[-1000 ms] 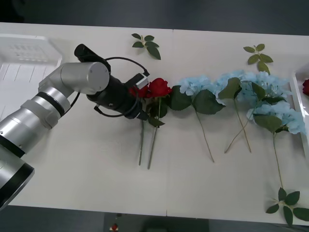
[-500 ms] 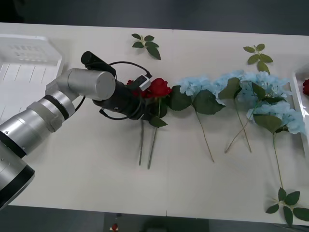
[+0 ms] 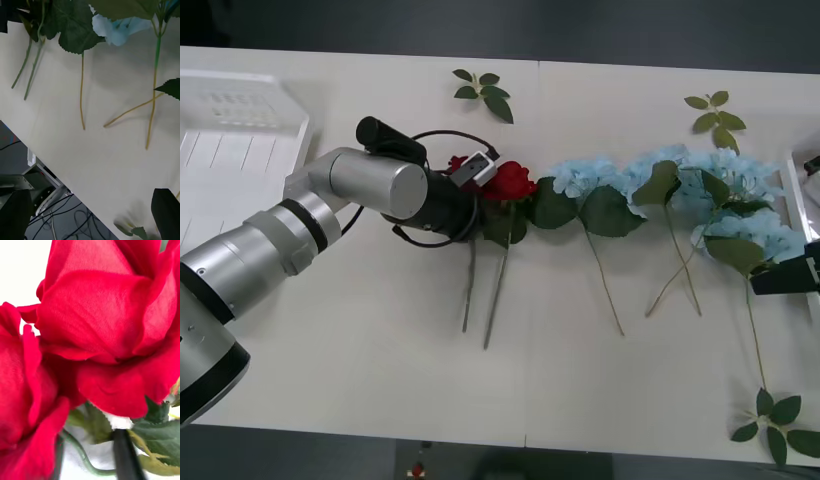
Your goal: Put the red flowers into the right box and the blue flowers into the left box
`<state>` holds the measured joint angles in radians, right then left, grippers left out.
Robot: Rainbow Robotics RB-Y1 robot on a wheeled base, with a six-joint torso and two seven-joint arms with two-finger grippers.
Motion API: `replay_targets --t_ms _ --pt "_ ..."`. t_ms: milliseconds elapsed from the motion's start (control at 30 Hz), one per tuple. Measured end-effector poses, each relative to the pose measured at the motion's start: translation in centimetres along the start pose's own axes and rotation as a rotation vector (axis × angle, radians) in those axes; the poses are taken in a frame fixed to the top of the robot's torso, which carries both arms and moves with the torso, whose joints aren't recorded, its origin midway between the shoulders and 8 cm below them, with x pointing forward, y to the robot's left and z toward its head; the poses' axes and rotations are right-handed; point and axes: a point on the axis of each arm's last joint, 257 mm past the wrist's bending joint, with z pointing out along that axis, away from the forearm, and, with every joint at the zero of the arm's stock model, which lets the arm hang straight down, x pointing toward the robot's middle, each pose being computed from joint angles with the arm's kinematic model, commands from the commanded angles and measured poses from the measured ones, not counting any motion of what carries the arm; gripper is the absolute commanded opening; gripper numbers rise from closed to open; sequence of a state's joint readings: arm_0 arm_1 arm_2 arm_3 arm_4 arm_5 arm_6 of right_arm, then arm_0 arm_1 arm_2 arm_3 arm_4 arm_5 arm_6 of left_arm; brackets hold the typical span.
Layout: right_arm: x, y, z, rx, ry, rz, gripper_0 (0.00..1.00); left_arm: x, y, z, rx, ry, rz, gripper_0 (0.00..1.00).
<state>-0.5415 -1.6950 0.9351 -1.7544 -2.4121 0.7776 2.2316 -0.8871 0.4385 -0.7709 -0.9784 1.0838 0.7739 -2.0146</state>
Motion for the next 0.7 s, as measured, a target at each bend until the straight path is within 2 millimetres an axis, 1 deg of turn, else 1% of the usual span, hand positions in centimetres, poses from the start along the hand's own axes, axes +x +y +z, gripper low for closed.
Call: replay_targets --t_ms 200,333,600,700 --pt "-0.08 1.06 0.83 -0.009 -0.012 0.020 0.93 0.24 0.14 0.05 -0.002 0.005 -0.004 0.00" --pt "0.03 1.02 1.04 0.004 -0.008 -0.008 0.93 0.26 0.15 0.05 -0.002 0.005 -0.004 0.00" --pt "0.04 1.03 1.05 0.003 -0.007 -0.001 0.93 0.23 0.20 0.02 -0.002 0.004 -0.006 0.00" --pt "0.03 1.09 1.10 0.002 -0.007 -0.002 0.93 0.38 0.46 -0.61 0.014 0.024 -0.036 0.00"
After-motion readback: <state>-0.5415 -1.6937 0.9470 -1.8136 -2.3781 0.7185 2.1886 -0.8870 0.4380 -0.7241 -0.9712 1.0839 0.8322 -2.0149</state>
